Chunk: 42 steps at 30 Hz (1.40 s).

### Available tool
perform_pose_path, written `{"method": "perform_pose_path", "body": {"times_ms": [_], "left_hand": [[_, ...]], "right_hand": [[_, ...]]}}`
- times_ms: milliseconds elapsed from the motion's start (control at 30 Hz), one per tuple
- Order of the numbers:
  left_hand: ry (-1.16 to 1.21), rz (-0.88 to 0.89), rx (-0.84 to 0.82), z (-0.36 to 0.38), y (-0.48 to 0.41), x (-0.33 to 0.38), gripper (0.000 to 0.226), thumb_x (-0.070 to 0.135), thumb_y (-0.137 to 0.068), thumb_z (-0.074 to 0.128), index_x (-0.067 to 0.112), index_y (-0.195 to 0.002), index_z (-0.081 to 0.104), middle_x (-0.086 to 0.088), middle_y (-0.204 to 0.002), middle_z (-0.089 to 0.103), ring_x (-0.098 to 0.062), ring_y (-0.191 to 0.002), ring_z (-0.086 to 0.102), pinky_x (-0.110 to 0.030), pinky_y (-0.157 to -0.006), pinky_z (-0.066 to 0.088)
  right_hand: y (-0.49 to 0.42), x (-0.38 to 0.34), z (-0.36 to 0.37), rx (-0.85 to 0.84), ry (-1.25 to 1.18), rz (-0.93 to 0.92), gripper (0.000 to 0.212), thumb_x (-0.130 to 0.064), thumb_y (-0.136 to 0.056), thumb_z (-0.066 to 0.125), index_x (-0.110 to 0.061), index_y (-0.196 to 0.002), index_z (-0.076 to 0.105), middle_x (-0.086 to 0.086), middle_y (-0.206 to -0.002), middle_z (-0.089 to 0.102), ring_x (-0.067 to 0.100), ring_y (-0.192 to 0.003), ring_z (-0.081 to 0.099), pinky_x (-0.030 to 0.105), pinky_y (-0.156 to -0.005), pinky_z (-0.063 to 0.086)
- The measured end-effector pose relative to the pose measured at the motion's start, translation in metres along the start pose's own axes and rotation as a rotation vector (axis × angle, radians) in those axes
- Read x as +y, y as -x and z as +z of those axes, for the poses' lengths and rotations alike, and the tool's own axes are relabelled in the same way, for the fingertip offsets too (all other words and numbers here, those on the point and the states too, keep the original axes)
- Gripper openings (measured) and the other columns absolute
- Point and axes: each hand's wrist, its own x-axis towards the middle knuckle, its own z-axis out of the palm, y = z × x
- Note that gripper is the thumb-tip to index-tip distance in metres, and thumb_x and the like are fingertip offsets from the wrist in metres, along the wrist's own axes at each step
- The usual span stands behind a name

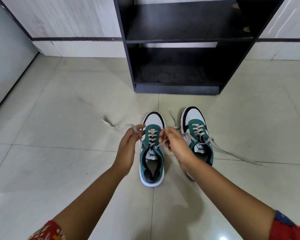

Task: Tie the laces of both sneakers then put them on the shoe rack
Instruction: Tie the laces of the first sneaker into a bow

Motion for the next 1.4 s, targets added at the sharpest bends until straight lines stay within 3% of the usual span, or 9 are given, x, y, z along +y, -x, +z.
{"method": "perform_pose_path", "body": {"times_ms": [167,400,600,767,1033,1100,1167,1233,1400], "left_hand": [[-0.410,0.353,-0.285,-0.001,-0.007,0.015,0.030,0.022,-0.096,0.029,0.013,-0.106,0.056,0.000,-0.108,0.065,-0.006,-0.099,0.056,-0.024,-0.084,0.044],[-1.003,0.815,-0.154,-0.021,-0.024,0.007,0.033,0.025,-0.097,0.031,0.010,-0.095,0.060,-0.005,-0.077,0.061,-0.017,-0.075,0.049,-0.036,-0.105,0.032],[-0.811,0.325,0.007,-0.013,-0.012,0.017,0.037,0.034,-0.085,0.040,0.007,-0.066,0.055,-0.003,-0.051,0.045,-0.019,-0.049,0.038,-0.031,-0.050,0.034],[-0.709,0.070,-0.159,-0.009,-0.016,0.031,0.033,0.026,-0.077,0.045,0.017,-0.047,0.035,0.000,-0.049,0.029,-0.014,-0.048,0.025,-0.029,-0.051,0.023],[-0.605,0.237,0.088,-0.023,-0.009,0.037,0.031,0.035,-0.088,0.054,0.016,-0.063,0.057,0.003,-0.044,0.038,-0.013,-0.044,0.029,-0.026,-0.047,0.024],[-0.574,0.248,0.200,-0.028,-0.006,0.035,0.035,0.038,-0.088,0.055,0.014,-0.063,0.054,0.004,-0.044,0.039,-0.014,-0.045,0.030,-0.021,-0.045,0.022],[-0.611,0.248,0.276,-0.031,-0.002,0.031,0.037,0.039,-0.087,0.056,0.016,-0.060,0.047,0.004,-0.044,0.041,-0.014,-0.046,0.035,-0.020,-0.046,0.024],[-0.713,0.235,0.310,-0.034,0.001,0.023,0.041,0.038,-0.087,0.056,0.018,-0.056,0.040,0.003,-0.046,0.039,-0.014,-0.047,0.036,-0.025,-0.048,0.027],[-0.957,0.077,0.362,-0.054,-0.001,-0.004,0.033,0.036,-0.085,0.051,0.014,-0.062,0.047,0.000,-0.058,0.055,-0.023,-0.059,0.052,-0.029,-0.054,0.036]], "right_hand": [[0.009,-0.030,0.008,-0.169,0.703,-0.320,0.041,-0.025,-0.094,0.047,-0.035,-0.054,0.048,-0.018,-0.052,0.054,-0.004,-0.053,0.048,0.014,-0.055,0.034],[0.023,-0.015,-0.002,-0.111,0.592,-0.469,0.015,-0.026,-0.088,0.055,-0.020,-0.090,0.068,0.004,-0.082,0.067,0.020,-0.081,0.055,0.033,-0.069,0.042],[0.028,-0.003,-0.006,0.084,0.611,-0.594,0.016,-0.040,-0.079,0.061,-0.024,-0.076,0.060,-0.013,-0.076,0.054,0.014,-0.085,0.052,0.033,-0.079,0.045],[0.022,0.011,0.010,0.200,0.750,-0.651,0.037,-0.023,-0.087,0.057,-0.026,-0.123,0.059,-0.013,-0.085,0.040,0.015,-0.087,0.047,0.028,-0.080,0.043],[0.021,-0.013,-0.001,0.228,0.301,-0.463,0.024,-0.025,-0.087,0.059,-0.009,-0.070,0.061,-0.013,-0.113,0.045,0.009,-0.117,0.040,0.019,-0.097,0.034],[0.028,-0.029,-0.017,0.236,-0.006,-0.368,0.028,-0.018,-0.088,0.058,-0.005,-0.063,0.057,-0.013,-0.085,0.057,0.008,-0.088,0.060,0.030,-0.082,0.048],[0.033,-0.040,-0.034,0.274,-0.122,-0.302,0.035,-0.011,-0.086,0.060,-0.010,-0.055,0.044,-0.010,-0.048,0.041,0.008,-0.044,0.044,0.030,-0.057,0.041],[0.034,-0.040,-0.049,0.394,0.212,-0.322,0.040,-0.010,-0.078,0.061,-0.015,-0.052,0.031,-0.003,-0.046,0.027,0.018,-0.046,0.027,0.030,-0.051,0.026],[0.034,-0.023,-0.065,0.401,1.250,-0.138,0.009,-0.023,-0.079,0.056,-0.015,-0.075,0.057,0.009,-0.078,0.061,0.033,-0.075,0.057,0.028,-0.060,0.035]]}}
